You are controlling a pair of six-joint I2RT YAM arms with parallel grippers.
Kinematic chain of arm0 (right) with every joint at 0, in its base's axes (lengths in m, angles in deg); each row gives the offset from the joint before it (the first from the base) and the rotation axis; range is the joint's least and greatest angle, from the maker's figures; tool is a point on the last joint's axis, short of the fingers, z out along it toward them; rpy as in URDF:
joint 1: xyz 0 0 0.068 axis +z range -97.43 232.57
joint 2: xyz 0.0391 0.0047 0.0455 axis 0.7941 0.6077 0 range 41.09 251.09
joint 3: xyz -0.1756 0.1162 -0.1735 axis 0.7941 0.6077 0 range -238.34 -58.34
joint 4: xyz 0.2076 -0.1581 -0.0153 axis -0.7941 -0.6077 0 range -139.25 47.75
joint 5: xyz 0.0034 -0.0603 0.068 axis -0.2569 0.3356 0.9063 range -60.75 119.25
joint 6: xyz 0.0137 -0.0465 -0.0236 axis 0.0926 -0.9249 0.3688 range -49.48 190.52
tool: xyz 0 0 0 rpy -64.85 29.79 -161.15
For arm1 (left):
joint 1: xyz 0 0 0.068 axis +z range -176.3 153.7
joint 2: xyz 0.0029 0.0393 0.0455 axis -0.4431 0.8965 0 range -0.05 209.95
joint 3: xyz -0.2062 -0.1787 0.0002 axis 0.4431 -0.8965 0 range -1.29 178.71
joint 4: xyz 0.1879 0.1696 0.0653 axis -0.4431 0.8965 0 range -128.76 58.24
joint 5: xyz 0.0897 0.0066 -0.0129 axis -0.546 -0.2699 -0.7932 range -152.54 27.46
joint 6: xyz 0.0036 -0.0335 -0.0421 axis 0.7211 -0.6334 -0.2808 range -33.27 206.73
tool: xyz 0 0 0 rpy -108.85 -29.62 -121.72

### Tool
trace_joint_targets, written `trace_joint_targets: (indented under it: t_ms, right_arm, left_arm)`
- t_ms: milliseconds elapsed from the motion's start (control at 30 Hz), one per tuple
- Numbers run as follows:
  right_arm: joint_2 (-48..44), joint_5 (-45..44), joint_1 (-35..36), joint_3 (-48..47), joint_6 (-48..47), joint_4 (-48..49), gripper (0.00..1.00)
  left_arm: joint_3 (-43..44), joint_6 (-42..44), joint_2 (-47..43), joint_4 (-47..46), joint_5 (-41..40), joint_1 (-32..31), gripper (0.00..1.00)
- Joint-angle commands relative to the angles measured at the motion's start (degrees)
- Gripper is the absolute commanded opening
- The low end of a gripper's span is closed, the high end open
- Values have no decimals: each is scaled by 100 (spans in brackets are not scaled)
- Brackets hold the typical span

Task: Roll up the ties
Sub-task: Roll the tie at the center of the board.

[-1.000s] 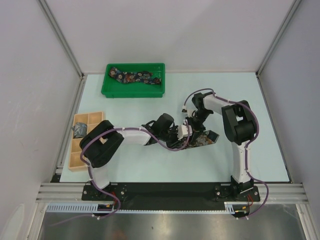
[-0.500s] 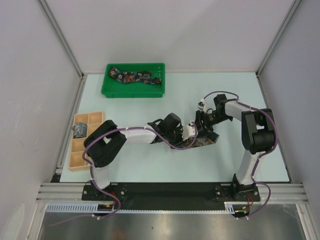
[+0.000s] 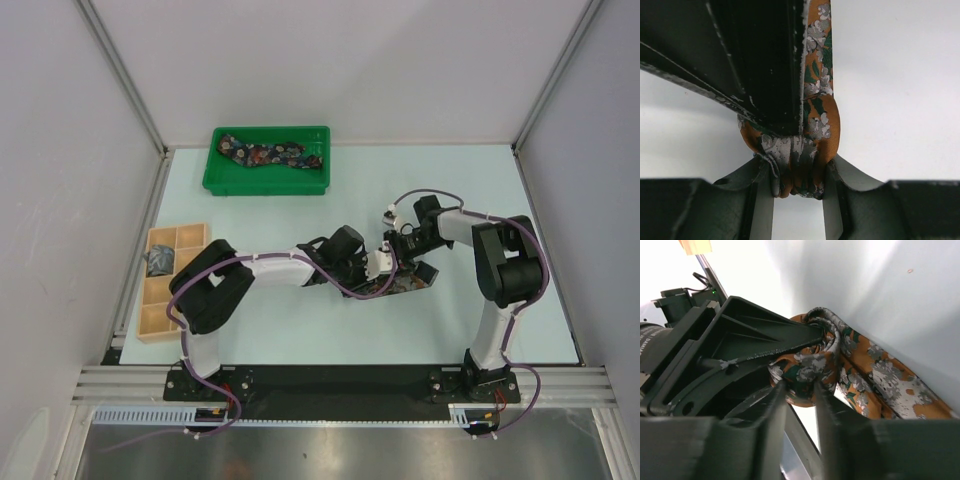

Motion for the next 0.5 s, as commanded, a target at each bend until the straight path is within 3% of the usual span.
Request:
trace_joint_targets:
  t_ms: [0, 33, 100, 167, 200, 233, 333, 433, 467]
  right_arm:
    - [41, -315, 113, 88, -210, -46, 24]
    - [50, -385, 113, 97, -263, -90, 12]
    - [111, -579, 70, 106, -307, -125, 0]
    - [173, -675, 35, 132, -368, -143, 0]
    - [199, -737, -1, 141, -395, -134, 0]
    - [226, -790, -18, 141, -413, -90, 0]
    - [357, -1150, -71, 167, -465, -11, 0]
    - [489, -1352, -133, 194, -492, -20, 0]
    - [516, -1414, -141, 194, -483, -28, 0]
  left_arm:
    - [-161, 75, 542, 428, -344, -94, 16]
    - [-170, 58, 550, 402, -353, -94, 17]
    - [-196, -12, 507, 349, -344, -86, 20]
    - [-249, -118, 428, 235, -301, -42, 27]
    - [-327, -284, 367, 69, -248, -7, 37]
    - [-398, -398, 175, -63, -169, 54, 42]
    - [-758, -934, -343, -817, 812, 493, 60]
    - [-1048, -1366, -670, -1592, 1149, 617, 71]
    - [-1118, -1488, -697, -1907, 1315, 618, 80]
